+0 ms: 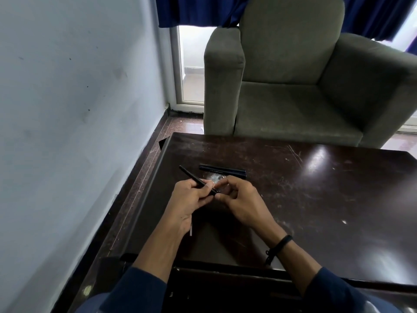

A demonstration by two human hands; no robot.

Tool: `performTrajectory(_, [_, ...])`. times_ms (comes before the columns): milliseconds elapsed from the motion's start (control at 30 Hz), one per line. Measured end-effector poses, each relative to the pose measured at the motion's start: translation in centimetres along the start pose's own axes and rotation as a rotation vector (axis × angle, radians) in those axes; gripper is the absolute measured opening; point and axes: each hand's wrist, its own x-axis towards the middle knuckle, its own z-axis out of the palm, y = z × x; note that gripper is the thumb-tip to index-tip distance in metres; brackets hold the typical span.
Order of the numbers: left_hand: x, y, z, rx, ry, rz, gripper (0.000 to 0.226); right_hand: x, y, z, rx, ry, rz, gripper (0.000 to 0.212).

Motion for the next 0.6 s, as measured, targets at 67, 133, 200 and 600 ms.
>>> performTrajectory(67, [-0.1,0.1,0.1,-0.024,-0.010,0.011,0.013,0.2,-0.1,-0.5,0.009,0.000,-0.009,0.016])
performTrajectory(133, [-0.3,0.3,0.1,-0.041,-0.018,0.005,0.016,0.4,0.1,-0.8,0.039,-0.022,-0.012,0.018])
performTrajectory(200, [-0.5,0.4,0.2,-0.057,-0.031,-0.013,0.018,0.3,0.1,-0.8,0.044,-0.048,-0.021,0.025])
performTrajectory(600, [-0.4,0.8,-0.5,-0.086,0.060,-0.044,0.021,0.3,0.5,-1.5,0.037,-0.257,0.047,0.042])
